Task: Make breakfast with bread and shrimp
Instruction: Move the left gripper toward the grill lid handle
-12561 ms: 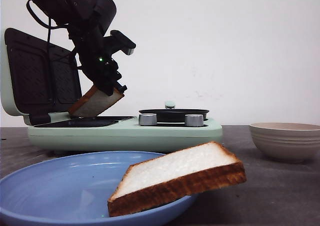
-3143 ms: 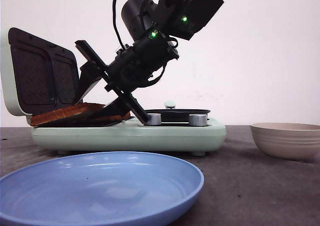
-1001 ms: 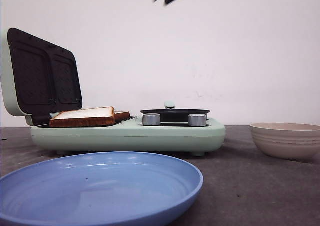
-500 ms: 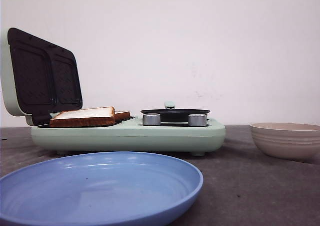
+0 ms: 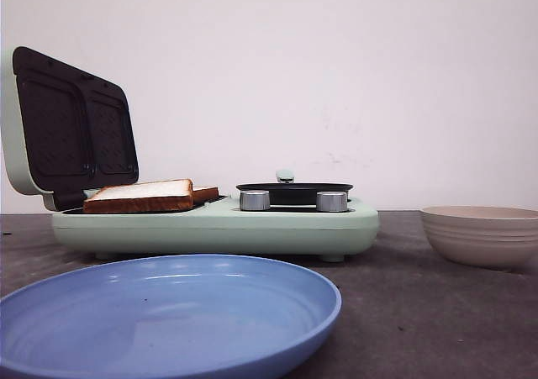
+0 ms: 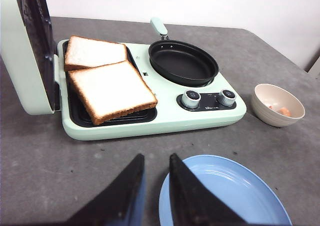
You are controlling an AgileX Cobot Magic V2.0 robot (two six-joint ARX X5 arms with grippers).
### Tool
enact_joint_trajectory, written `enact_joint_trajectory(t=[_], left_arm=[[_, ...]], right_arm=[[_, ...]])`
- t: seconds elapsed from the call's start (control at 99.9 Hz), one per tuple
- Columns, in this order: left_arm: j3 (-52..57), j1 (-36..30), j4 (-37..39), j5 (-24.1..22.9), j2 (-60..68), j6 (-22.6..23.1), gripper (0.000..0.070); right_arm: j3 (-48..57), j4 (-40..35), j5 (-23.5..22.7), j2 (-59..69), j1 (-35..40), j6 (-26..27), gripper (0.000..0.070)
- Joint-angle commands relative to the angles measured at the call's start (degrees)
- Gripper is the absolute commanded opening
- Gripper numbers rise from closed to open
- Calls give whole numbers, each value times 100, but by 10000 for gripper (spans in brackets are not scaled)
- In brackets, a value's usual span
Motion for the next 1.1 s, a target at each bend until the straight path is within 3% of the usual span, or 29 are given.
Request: enact_joint_trajectory(t=[0.0, 0.19, 0.31, 0.44, 0.751, 0.881, 1.091], left_arm=[[15, 0, 90, -140, 7, -90, 0], [15, 0, 592, -505, 48, -435, 0], [20, 0, 966, -520, 411, -914, 0], [142, 0, 1322, -527, 1082, -1082, 0], [1888, 516, 1700, -619, 2948, -1349, 0], [2778, 1084, 1648, -297, 3727, -1674, 0], [3526, 2330, 1755, 922, 4723, -2627, 0]], right_arm=[[-175, 81, -17, -188, 57, 201, 5], [-833, -72, -66, -841, 61, 647, 5], [-1126, -101, -136, -1130, 63, 927, 5], [-1246, -273, -234, -1340, 68, 1040, 5], [-1246, -822, -227, -1606, 68, 986, 5], [-1246, -817, -227, -1635, 66, 966, 5], [-1246, -815, -229, -1635, 66, 955, 5]])
